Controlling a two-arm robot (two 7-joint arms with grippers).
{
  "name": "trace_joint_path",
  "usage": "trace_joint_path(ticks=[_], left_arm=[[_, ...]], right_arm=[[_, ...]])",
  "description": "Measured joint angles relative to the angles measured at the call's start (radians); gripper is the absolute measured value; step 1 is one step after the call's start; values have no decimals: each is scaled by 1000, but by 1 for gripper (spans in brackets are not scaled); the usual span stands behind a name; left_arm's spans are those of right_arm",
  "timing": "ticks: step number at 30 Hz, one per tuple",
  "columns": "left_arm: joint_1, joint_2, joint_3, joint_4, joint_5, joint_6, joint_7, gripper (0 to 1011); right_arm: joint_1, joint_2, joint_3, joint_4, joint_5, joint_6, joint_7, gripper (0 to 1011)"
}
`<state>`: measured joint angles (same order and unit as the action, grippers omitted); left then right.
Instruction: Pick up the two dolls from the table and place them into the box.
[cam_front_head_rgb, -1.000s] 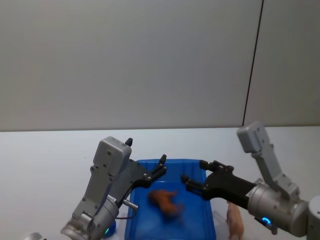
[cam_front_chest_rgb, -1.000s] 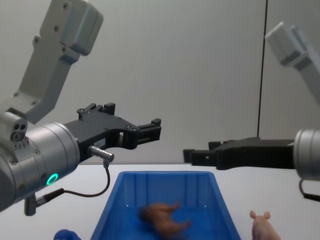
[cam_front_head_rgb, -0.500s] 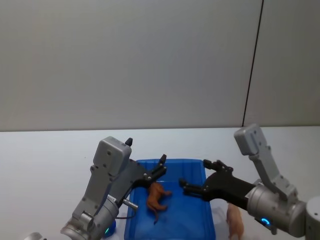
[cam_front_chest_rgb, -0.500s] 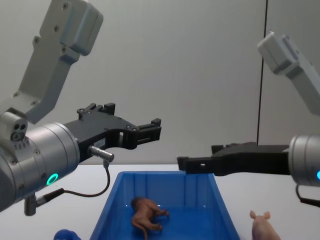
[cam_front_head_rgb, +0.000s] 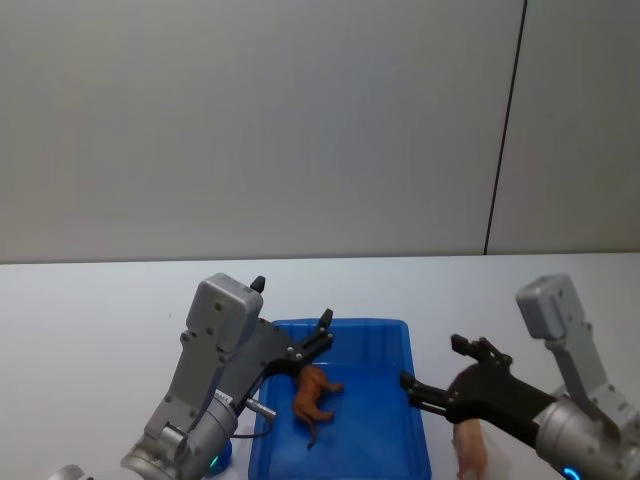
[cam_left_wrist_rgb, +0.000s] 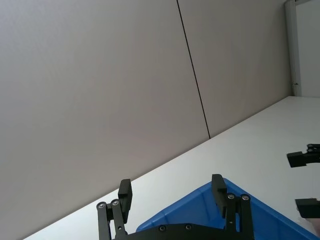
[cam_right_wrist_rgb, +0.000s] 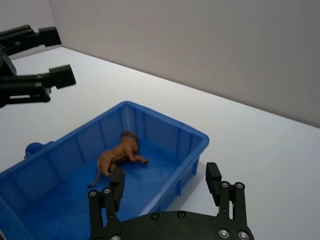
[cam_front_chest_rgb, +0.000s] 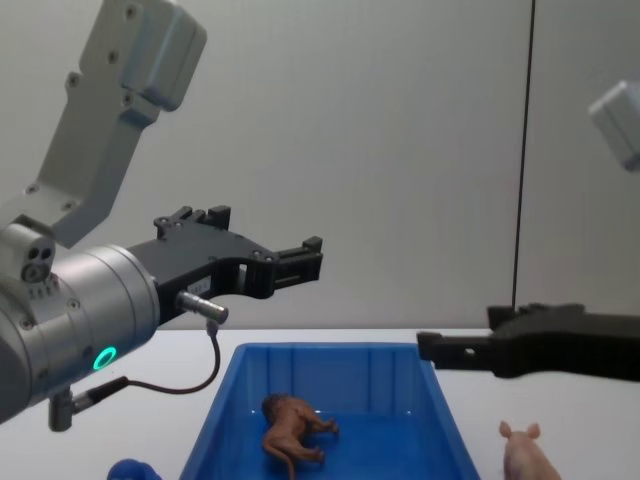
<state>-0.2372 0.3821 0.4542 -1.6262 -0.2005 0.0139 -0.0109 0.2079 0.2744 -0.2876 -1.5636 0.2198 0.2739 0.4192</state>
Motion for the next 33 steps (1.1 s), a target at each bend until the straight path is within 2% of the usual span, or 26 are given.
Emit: trace_joint_path(ticks=[17,30,33], left_arm=[[0,0,0,0,0,0,0,1001],[0,0,0,0,0,0,0,1001],[0,0,0,0,0,0,0,1001]], right_arm=[[-96,53,9,-28,18,-1,-80,1001],[-112,59,11,-2,27,25,-108,1001],[-111,58,11,6,32,35,-109,965]])
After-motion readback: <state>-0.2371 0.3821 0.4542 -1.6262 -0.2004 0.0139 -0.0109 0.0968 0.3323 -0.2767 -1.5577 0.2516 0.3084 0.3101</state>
